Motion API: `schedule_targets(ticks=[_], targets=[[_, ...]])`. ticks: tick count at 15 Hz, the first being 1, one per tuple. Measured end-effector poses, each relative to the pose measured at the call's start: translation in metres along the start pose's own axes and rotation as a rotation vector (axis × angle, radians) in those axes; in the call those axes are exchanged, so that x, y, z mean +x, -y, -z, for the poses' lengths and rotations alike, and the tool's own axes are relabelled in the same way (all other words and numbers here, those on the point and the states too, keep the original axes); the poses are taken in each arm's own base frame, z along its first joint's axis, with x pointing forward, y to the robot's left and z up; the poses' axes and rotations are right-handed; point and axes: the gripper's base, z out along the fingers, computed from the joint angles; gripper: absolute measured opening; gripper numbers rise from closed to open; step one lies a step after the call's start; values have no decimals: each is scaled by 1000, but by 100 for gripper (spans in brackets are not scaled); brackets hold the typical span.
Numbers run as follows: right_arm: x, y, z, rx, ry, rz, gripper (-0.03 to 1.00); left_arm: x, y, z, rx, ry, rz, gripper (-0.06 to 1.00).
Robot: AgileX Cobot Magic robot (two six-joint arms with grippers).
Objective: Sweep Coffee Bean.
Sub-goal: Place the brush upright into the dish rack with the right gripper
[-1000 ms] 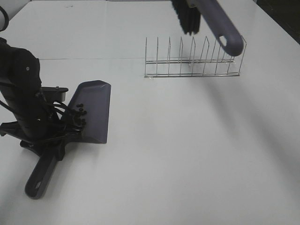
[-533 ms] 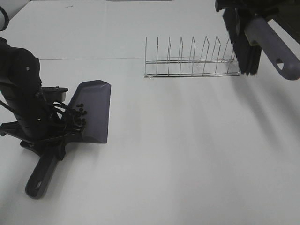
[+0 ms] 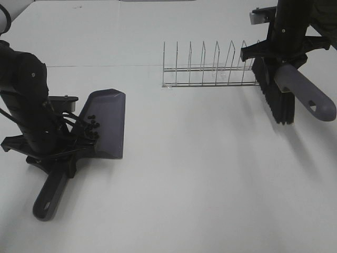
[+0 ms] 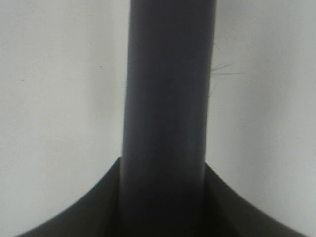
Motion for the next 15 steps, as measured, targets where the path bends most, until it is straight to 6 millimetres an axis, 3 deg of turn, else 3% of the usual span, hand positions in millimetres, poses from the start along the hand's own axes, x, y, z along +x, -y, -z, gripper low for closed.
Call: schedule_targets(ticks=[9,15], targets=[[-16,-9,-39,10,34,16,27,0,0,0,0,-1,0,32],[-46,-5,-30,9,148,-15,27,0,0,0,-1,-3,-4,32]])
